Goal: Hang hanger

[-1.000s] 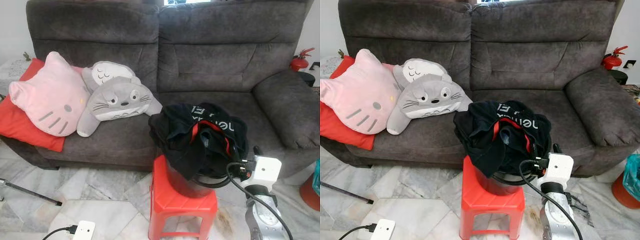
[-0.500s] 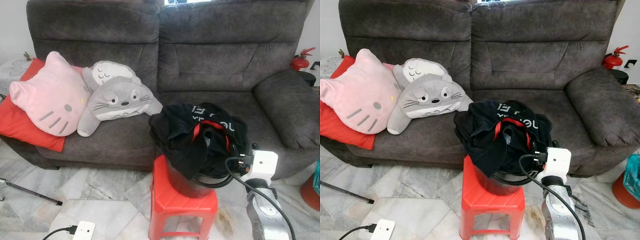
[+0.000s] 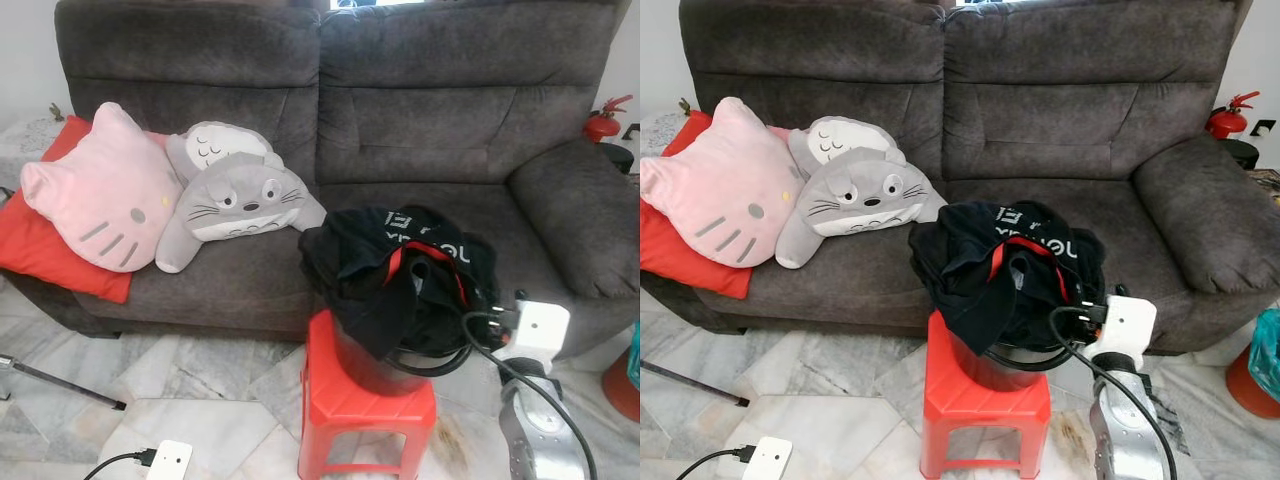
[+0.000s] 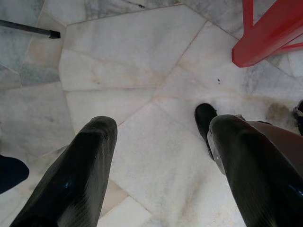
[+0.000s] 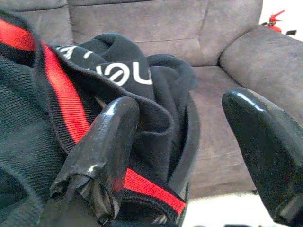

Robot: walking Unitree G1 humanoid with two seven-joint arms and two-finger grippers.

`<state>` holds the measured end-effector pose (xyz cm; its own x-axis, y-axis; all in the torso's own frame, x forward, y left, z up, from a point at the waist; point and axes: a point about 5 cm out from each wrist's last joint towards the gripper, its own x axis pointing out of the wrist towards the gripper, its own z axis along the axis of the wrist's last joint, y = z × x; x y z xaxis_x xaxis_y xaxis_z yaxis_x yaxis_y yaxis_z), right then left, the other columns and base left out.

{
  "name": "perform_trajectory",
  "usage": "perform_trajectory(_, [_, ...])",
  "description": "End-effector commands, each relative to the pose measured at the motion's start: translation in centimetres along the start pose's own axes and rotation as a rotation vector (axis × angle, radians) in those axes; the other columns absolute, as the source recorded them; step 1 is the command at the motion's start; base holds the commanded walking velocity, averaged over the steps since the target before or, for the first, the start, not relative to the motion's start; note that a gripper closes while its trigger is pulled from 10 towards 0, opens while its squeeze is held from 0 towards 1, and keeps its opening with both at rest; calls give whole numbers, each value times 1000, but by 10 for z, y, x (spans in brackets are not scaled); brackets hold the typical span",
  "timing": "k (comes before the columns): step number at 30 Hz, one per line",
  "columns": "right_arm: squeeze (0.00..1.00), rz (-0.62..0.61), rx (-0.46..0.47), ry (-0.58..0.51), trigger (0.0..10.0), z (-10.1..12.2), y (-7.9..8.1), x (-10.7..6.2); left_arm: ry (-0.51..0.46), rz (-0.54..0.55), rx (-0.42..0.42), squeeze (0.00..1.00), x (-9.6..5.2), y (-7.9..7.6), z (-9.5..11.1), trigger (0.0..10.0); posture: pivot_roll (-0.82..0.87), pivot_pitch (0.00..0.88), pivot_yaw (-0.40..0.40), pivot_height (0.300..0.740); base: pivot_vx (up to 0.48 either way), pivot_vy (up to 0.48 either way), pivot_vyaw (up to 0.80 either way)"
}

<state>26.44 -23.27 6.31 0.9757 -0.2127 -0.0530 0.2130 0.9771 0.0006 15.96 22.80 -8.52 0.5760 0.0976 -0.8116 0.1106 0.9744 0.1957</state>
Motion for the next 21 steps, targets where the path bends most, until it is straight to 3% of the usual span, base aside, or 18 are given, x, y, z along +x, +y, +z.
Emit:
perform_trajectory(1, [0,-22,29,-18,10000,4,-3,1,14,0,5,0,0,3,-2,10000,-169,0,31,740,0,0,0])
perform_trajectory(21, [0,84,24,60,10000,2,8,14,7,-10,19,0,2,-3,4,10000,-168,0,32,740,0,0,0])
